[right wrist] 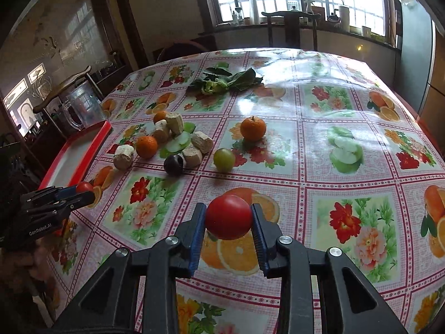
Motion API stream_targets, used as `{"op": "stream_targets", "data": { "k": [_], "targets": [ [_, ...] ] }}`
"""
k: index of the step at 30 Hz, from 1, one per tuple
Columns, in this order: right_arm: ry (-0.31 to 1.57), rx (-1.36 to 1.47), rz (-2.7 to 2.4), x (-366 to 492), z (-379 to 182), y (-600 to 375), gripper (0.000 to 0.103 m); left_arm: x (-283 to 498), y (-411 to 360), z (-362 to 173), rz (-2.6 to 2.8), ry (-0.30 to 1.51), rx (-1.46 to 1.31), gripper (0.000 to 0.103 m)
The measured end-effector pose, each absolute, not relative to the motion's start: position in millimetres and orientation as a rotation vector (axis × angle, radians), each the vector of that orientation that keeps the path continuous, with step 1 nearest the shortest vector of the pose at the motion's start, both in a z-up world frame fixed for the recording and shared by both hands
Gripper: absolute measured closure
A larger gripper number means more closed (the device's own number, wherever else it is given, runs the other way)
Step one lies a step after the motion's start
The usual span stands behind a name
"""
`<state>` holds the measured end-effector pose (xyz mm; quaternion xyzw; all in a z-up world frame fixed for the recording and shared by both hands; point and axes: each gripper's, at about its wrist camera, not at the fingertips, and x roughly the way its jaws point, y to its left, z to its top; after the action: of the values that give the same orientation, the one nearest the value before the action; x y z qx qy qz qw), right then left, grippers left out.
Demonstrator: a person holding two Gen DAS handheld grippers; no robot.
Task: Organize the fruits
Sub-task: 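Carry both held tomatoes over the red-rimmed white tray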
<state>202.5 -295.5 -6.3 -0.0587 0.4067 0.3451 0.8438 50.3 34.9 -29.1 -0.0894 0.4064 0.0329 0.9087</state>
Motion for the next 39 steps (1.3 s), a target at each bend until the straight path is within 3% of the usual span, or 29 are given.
{"op": "stream_targets", "data": {
  "k": [39],
  "targets": [
    [0.817,-0.24,1.015,93,26,-164,0.071,-55,120,3,0.175,0.699,-0.312,0.071]
  ]
}}
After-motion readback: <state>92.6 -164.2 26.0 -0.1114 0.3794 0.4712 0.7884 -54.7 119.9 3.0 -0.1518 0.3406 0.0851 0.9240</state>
